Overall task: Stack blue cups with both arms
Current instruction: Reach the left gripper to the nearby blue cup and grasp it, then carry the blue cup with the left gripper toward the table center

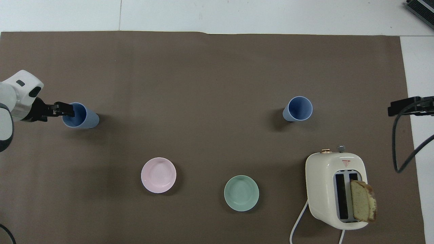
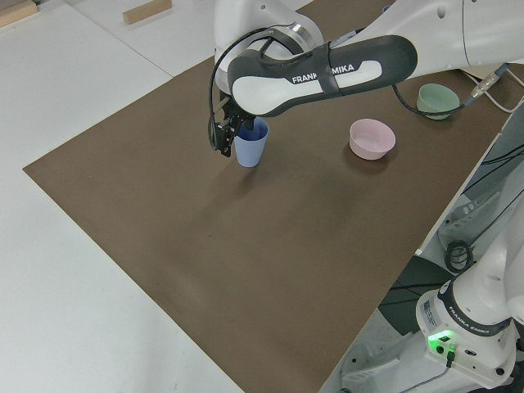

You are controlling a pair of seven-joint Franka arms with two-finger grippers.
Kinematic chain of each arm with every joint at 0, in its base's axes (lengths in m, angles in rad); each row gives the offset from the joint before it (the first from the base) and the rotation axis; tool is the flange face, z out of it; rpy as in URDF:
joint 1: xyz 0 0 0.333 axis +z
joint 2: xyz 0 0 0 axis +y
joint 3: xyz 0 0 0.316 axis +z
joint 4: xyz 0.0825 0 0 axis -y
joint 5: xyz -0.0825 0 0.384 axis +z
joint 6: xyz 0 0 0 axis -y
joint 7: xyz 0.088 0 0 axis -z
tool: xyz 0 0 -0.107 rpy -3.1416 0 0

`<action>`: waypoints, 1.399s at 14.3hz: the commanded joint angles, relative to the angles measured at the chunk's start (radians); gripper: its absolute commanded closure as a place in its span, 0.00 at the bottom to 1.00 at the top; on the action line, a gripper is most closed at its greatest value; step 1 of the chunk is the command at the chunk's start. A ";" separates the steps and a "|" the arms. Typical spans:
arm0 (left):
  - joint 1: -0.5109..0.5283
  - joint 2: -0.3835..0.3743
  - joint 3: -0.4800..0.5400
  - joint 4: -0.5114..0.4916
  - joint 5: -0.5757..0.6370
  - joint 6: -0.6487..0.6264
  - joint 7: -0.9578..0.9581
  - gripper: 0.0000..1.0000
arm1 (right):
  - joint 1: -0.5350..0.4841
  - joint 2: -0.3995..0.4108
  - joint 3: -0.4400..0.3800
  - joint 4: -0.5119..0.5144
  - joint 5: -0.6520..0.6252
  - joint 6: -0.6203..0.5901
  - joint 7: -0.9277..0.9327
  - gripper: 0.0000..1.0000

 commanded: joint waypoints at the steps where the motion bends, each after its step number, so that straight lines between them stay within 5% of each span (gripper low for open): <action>1: -0.009 -0.026 0.006 -0.055 -0.016 0.047 -0.010 0.30 | -0.005 -0.024 0.003 -0.029 0.005 0.014 -0.018 0.00; 2: -0.016 -0.026 0.006 -0.055 -0.016 0.044 -0.010 0.69 | -0.005 -0.024 0.003 -0.030 0.005 0.014 -0.018 0.00; 3: -0.020 -0.026 0.006 -0.055 -0.017 0.042 -0.010 0.97 | -0.005 -0.024 0.003 -0.030 0.005 0.014 -0.018 0.00; 11: -0.046 -0.021 -0.003 0.038 -0.080 0.007 -0.013 1.00 | -0.002 -0.026 0.003 -0.032 0.005 0.014 -0.018 0.00; 20: -0.414 -0.066 -0.005 0.112 -0.098 -0.065 -0.535 1.00 | -0.002 -0.026 0.003 -0.032 0.005 0.014 -0.018 0.00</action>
